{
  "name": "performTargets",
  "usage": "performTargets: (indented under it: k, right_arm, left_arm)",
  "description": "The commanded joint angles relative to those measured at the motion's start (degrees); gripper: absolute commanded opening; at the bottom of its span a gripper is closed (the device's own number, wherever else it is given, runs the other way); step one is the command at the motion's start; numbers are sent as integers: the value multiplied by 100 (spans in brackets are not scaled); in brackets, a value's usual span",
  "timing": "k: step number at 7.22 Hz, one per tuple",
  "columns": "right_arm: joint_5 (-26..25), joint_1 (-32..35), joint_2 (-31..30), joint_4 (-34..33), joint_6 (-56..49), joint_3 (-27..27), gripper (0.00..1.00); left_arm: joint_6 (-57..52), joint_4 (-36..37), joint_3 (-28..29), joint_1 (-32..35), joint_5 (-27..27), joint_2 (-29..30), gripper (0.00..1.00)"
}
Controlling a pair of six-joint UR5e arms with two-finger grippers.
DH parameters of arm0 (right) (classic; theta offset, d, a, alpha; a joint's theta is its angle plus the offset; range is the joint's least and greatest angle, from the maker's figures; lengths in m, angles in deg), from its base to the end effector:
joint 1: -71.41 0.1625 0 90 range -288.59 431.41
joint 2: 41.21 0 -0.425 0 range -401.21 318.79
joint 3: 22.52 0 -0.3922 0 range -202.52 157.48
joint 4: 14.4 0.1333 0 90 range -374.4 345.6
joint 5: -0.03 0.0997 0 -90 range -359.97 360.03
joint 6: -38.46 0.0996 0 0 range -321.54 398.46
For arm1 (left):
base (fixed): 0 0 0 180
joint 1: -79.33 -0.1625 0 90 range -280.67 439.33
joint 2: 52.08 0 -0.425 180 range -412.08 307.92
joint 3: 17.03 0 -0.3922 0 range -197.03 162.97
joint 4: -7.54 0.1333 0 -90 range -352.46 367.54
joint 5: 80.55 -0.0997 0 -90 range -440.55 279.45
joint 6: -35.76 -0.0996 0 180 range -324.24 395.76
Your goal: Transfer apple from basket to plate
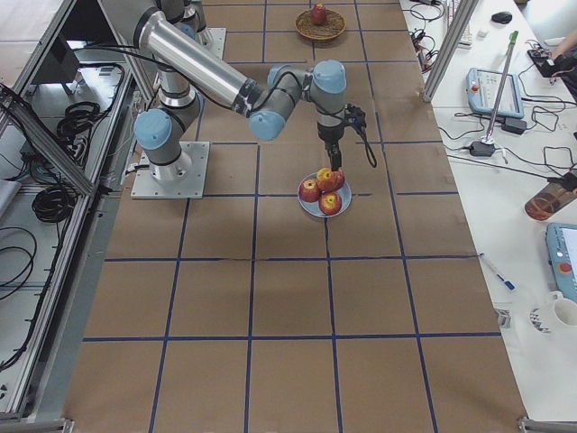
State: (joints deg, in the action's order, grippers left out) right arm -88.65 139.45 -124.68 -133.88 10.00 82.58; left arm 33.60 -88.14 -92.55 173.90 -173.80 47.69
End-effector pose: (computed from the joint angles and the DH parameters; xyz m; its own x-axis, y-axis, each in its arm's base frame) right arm -0.0707 -0.5379 0.3551 -0.9927 -0.1117 0.0450 -0.1167 0.9845 -0.1309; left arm -0.1719 -0.5490 0.5124 -0.9914 0.1180 -0.0560 0.1171 0.9929 0.0191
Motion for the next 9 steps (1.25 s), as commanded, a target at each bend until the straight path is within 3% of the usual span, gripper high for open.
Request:
performTargets:
  k: [1, 2, 3, 4, 6, 9]
  right_arm:
    - [-8, 461, -423, 1735, 1160, -654, 100]
    - [-69, 943, -442, 2257, 1950, -1006, 100]
    - [-79, 1104, -442, 2419, 2089, -1114, 100]
    - [-70, 1785, -442, 2960, 2847, -1515, 100]
    - [-96, 2386, -451, 2957, 3430, -1545, 100]
    - [-377, 2320, -442, 2896, 3252, -1546, 100]
  left_arm:
    - [5, -3, -7, 0, 8, 25, 99]
    - [-3, -3, -7, 0, 0, 25, 99]
    - [-3, -3, -15, 0, 0, 16, 99]
    - [-3, -3, -24, 0, 0, 8, 99]
    - [5, -3, -16, 0, 0, 16, 99]
    - [5, 6, -16, 0, 17, 8, 99]
